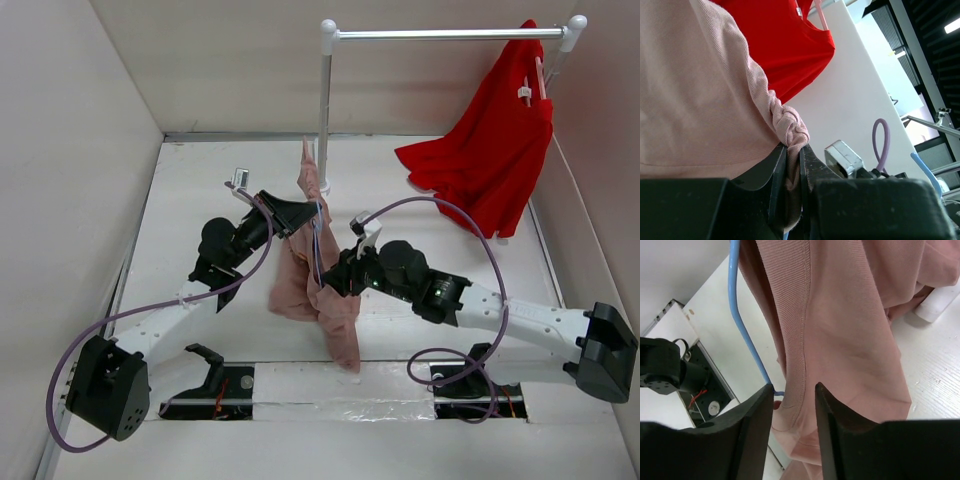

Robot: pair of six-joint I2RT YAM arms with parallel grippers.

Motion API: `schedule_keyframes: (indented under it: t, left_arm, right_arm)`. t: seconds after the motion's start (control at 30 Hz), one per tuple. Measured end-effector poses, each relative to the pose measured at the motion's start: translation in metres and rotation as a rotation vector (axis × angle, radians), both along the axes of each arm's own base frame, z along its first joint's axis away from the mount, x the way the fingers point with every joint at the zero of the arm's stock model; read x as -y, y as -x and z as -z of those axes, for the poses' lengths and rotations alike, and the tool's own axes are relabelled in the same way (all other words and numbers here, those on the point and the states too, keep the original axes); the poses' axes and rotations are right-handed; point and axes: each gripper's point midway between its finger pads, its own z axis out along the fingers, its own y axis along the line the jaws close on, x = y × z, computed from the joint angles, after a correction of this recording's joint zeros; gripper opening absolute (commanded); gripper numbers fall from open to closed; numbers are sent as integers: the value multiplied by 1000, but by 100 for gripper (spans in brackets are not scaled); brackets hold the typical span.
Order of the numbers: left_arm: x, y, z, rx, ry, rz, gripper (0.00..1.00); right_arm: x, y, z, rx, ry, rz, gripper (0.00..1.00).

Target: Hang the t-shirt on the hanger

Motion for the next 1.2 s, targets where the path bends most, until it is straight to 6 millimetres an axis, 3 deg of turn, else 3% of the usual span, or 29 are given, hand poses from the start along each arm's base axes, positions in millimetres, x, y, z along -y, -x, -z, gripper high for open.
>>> schedule_keyframes:
  t: [0.17,0.23,0.47,0.53,0.73,0.8,1.03,1.2]
  left_arm:
    - [0,1,-2,7,10,4,0]
    - [0,2,-2,7,9,7,0]
    - [1,4,-1,10,4,15,0]
    - [0,4,1,8,3,12,0]
    - [0,4,10,-7,-5,11,0]
    - [1,2,12,-11,-8,11,0]
    - [0,-9,20,-35,-11,-28,0]
    - [9,-18,41,-104,-6,1,0]
  right_arm:
    - [-5,-1,12,-25,16,-14,21]
    - [-6,0,15,-29,22,-18,1]
    - [-2,-2,3,-8,-1,-5,0]
    - [2,-5,-11,18,-14,11,0]
    - [14,-31,-78,114,-115,78,0]
    - [18,-39,-90,131,-133,96,0]
    - [20,-41,-108,139,-144,92,0]
    - [16,-52,-115,134,-141,90,0]
